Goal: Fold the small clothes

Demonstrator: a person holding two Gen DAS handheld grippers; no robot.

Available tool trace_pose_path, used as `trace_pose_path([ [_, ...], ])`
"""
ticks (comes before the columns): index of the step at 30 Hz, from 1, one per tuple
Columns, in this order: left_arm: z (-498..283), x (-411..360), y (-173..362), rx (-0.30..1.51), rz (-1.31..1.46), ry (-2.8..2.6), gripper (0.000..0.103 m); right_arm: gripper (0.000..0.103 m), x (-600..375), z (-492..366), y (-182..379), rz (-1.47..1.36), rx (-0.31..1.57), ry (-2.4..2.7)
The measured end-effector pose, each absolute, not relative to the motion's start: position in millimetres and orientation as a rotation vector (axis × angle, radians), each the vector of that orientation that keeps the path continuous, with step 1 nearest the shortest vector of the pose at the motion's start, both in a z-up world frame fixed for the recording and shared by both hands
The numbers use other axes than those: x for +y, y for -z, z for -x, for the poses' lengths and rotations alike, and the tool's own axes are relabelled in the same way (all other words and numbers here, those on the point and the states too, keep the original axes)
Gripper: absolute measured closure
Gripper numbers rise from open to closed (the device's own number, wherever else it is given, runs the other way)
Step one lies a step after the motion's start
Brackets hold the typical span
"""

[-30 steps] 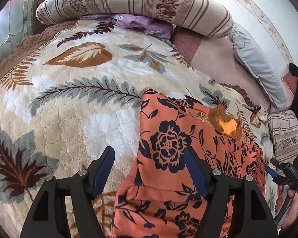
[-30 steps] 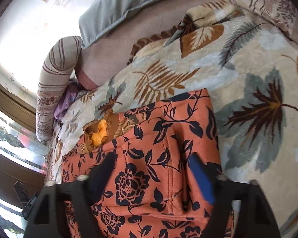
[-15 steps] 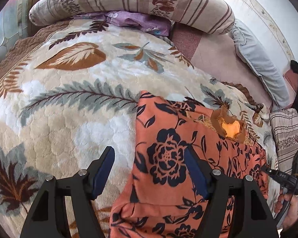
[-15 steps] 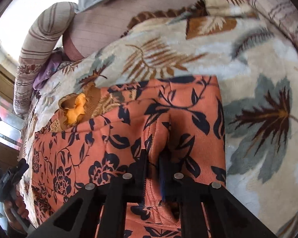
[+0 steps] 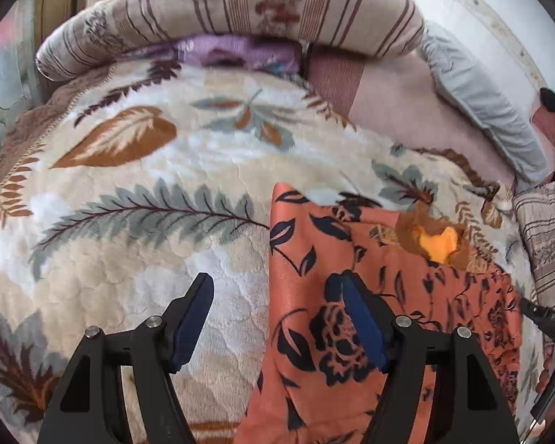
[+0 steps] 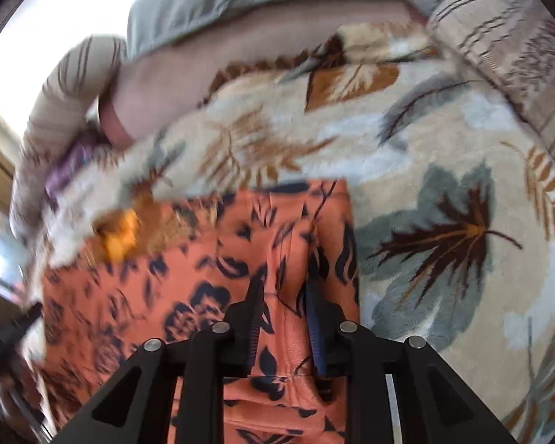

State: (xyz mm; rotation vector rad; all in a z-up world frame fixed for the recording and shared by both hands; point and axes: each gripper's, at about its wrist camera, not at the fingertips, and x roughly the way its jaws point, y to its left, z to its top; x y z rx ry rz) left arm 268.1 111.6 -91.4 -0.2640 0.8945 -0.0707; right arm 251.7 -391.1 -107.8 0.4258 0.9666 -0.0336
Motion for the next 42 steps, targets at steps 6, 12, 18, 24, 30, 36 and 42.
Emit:
trace_pose_path([
  [6, -260, 81, 141, 1.114, 0.086, 0.040, 0.028, 0.039, -379, -245, 127, -0.648, 1.044, -0.152],
  [12, -219, 88, 97, 0.910, 0.109, 0.018, 0.021, 0.040, -382, -217, 114, -0.651, 0.970, -0.131],
  [18, -218, 98, 130, 1.063, 0.114, -0.025, 0.016, 0.032, -374, -193, 120, -0.611, 0.997, -0.118],
  [24, -223, 110, 98, 0.954, 0.141, -0.044, 0.017, 0.032, -376, -173, 101, -0.592, 0.943, -0.161],
  [30, -277, 108, 88, 0.945, 0.168, 0.013, 0.017, 0.032, -379, -175, 83, -0.600, 0.912, -0.216],
  [36, -322, 118, 134, 1.052, -0.029, -0.197, 0.017, 0.032, -372, -202, 86, -0.600, 0.917, -0.292],
  [42, -320, 153, 123, 1.013, 0.070, -0.248, 0.017, 0.032, -368, -251, 98, -0.670, 0.914, -0.339],
])
